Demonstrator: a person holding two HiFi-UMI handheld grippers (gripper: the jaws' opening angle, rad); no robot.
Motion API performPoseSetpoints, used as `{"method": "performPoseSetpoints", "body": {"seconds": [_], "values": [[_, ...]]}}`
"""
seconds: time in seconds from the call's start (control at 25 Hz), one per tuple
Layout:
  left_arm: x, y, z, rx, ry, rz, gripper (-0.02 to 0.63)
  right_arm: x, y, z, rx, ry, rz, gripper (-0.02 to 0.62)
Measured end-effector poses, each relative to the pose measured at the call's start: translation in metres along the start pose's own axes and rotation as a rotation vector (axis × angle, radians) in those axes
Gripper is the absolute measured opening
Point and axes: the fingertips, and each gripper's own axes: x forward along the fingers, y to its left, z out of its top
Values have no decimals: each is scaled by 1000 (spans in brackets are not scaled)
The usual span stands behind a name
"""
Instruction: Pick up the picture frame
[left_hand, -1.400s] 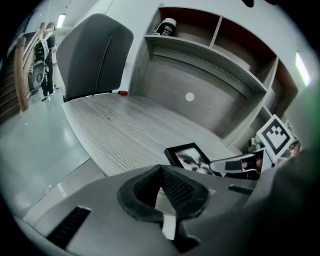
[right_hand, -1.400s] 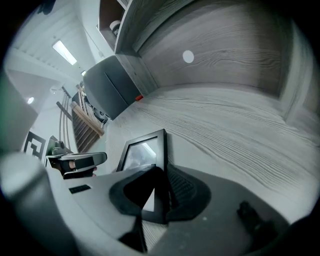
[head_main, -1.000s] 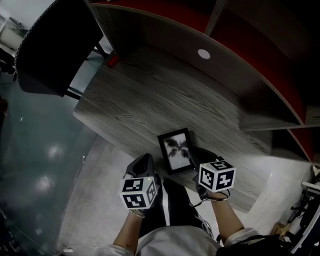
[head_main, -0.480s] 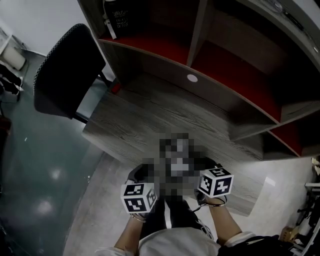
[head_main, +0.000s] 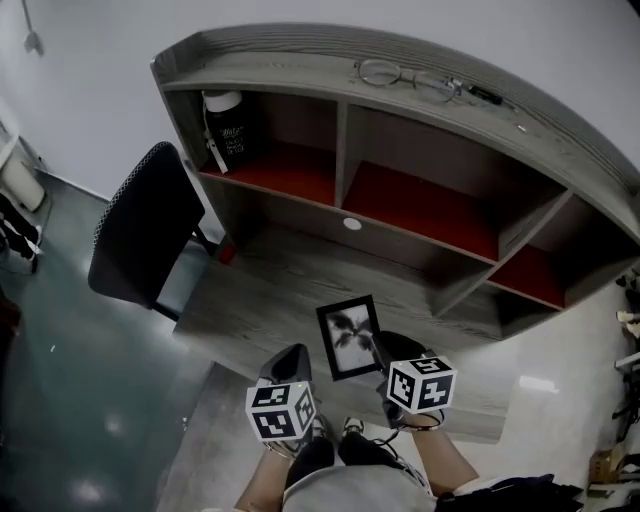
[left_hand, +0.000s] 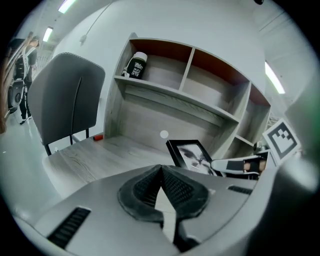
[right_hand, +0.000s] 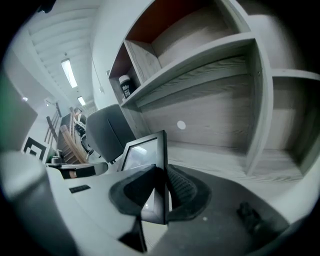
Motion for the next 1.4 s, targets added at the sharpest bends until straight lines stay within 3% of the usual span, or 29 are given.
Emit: {"method": "performPoseSetpoints", "body": {"seconds": [0.28, 0.64, 0.84, 1.08, 1.4], "values": [[-8, -16, 38, 42, -80, -66, 13, -31, 3, 39, -17, -132, -63, 86], [-14, -29, 69, 41, -127, -138, 14, -67, 6, 82, -18, -290, -133, 86], [-17, -49, 89, 85, -152, -197, 14, -87, 9, 104, -15, -371, -170, 86], [-16, -68, 110, 123, -173, -265, 14, -108, 11, 119, -17, -452, -227, 86], [-26, -80, 125, 95, -194, -320, 14, -137, 3, 122, -12, -514, -305, 86]]}}
